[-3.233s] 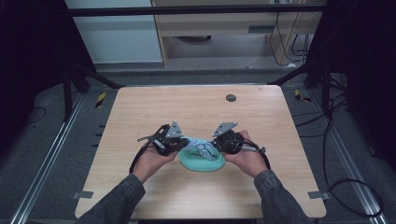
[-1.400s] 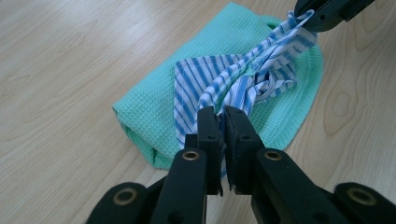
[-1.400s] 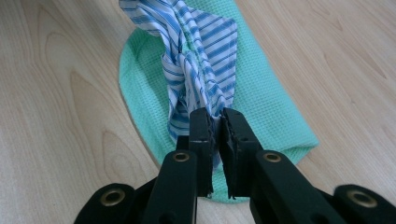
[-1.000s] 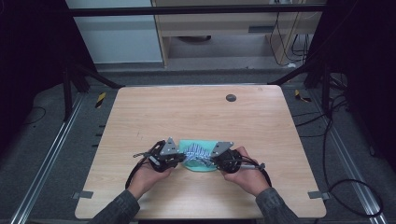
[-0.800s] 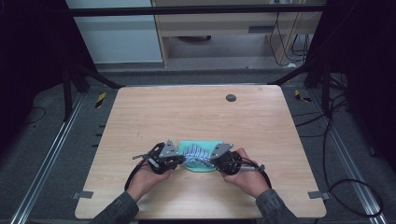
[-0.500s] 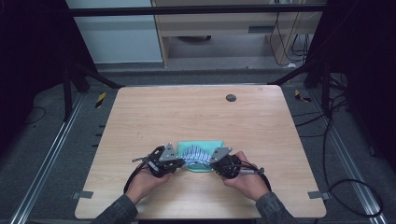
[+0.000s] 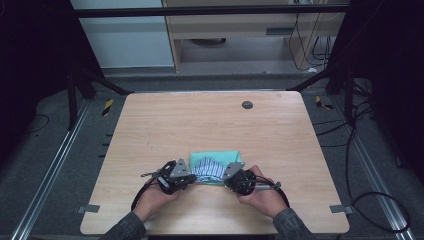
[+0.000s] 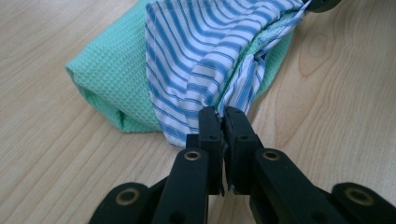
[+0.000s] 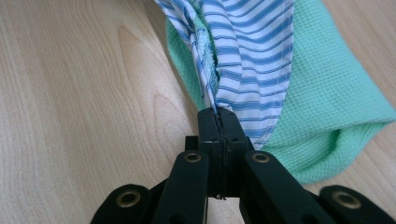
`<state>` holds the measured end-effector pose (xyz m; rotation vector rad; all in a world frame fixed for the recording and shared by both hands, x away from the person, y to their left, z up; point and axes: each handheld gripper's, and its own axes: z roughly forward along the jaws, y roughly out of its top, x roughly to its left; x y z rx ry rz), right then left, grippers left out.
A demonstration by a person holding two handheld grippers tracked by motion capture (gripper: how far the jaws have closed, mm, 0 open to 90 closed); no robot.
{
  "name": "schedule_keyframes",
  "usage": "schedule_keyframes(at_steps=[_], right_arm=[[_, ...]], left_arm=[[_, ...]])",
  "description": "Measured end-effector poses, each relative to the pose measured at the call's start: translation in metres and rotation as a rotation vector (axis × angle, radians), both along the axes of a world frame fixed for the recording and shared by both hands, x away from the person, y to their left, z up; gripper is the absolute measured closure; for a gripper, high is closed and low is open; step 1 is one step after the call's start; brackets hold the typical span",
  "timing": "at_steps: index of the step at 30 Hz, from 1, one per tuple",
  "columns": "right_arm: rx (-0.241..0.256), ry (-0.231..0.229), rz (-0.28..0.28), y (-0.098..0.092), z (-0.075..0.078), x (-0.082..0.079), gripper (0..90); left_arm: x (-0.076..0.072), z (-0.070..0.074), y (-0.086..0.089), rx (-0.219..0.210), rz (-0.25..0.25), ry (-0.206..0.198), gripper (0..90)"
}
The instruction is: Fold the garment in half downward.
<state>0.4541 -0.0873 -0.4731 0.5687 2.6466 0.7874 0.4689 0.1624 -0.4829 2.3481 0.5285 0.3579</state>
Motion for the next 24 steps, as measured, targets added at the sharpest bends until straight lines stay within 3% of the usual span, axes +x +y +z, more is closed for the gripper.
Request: schedule_keyframes(at_steps=[24], right_arm=[[-0.033, 0.018, 0.024, 0.0007, -0.0036, -0.0057, 90.0]], left_arm=[[-0.0067, -0.0028, 0.0021, 0.024, -0.021, 0.017, 89.6]])
